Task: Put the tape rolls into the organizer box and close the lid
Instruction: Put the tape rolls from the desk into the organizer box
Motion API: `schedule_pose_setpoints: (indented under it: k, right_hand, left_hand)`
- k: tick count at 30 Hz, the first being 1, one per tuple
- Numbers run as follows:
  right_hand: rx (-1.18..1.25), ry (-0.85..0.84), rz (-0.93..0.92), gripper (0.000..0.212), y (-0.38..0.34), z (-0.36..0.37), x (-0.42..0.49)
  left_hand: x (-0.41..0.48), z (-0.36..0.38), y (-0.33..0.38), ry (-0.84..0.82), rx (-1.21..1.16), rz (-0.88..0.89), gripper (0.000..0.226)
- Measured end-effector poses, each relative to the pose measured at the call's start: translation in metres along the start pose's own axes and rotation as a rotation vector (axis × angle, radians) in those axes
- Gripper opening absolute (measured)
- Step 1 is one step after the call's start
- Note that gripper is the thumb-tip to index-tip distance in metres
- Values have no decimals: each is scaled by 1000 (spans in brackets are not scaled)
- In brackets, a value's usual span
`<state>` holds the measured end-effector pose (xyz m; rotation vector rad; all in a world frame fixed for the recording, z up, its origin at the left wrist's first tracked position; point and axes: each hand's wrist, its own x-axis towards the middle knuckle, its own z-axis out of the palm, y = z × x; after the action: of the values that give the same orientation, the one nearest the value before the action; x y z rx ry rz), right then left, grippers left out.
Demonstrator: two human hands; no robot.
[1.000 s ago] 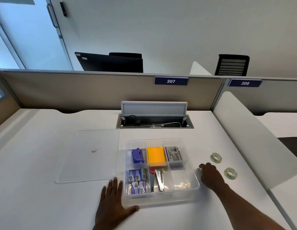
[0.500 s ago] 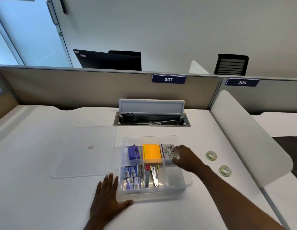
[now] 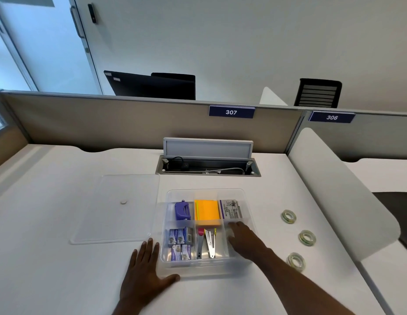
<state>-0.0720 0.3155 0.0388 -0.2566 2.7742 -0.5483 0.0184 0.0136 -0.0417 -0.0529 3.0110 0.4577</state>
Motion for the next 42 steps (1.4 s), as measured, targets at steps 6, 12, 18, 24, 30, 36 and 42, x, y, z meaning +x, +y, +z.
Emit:
schedule_pose_setpoints:
  k: [6, 12, 18, 24, 30, 36, 42]
  right_hand:
    - [114, 628, 156, 32, 19, -28, -2]
    - [26, 459, 662, 36, 69, -38, -29]
    - [47, 29, 811, 50, 98, -33, -40]
    - [74, -1, 848, 49, 97, -18, -37]
    - [135, 168, 708, 13, 79, -22, -31]
    - [140, 395, 397, 26, 50, -53, -4]
    - [59, 205, 84, 32, 16, -58, 6]
  left_hand:
    - [0, 2, -2, 11, 1, 0, 122]
    - [1, 3, -2, 20, 10, 10, 121]
    - [1, 3, -2, 21, 6, 13, 121]
    - [1, 5, -4, 1, 14, 9, 121]
    - [3, 7, -5, -7, 11, 3, 121]
    - [2, 6, -4, 3, 18, 5, 121]
    - [2, 4, -2, 10, 17, 8, 122]
